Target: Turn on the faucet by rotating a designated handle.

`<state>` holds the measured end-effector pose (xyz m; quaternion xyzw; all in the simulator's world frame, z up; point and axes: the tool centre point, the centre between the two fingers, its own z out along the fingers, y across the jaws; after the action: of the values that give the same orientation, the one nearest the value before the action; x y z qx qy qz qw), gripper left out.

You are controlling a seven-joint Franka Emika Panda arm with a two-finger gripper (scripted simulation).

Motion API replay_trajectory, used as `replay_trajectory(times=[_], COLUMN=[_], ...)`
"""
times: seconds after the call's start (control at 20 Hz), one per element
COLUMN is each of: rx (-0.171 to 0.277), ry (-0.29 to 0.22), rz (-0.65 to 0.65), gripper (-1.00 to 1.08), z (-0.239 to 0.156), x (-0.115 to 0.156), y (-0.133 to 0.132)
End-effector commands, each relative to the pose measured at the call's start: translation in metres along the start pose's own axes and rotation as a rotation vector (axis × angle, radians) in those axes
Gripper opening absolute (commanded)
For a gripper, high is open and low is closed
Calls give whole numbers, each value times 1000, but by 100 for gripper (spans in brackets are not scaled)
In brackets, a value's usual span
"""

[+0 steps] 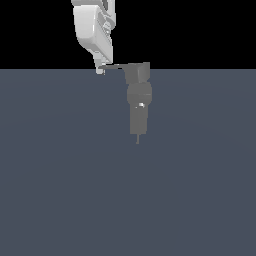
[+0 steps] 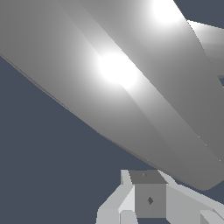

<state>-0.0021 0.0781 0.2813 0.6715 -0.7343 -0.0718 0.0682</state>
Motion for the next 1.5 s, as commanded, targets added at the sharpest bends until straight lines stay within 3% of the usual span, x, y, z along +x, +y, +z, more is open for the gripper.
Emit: replay_trajectory(times=[0.0,1.25,1.35,1.45], rx=[-2,1,-7,-6], ry=[0,-3,2,1], rz=[8,4,-7,-6], gripper=[-100,-100,-100,-100], z=[-1,-4,0,0], x=[10,56,48,62], y=[6,63,62,63])
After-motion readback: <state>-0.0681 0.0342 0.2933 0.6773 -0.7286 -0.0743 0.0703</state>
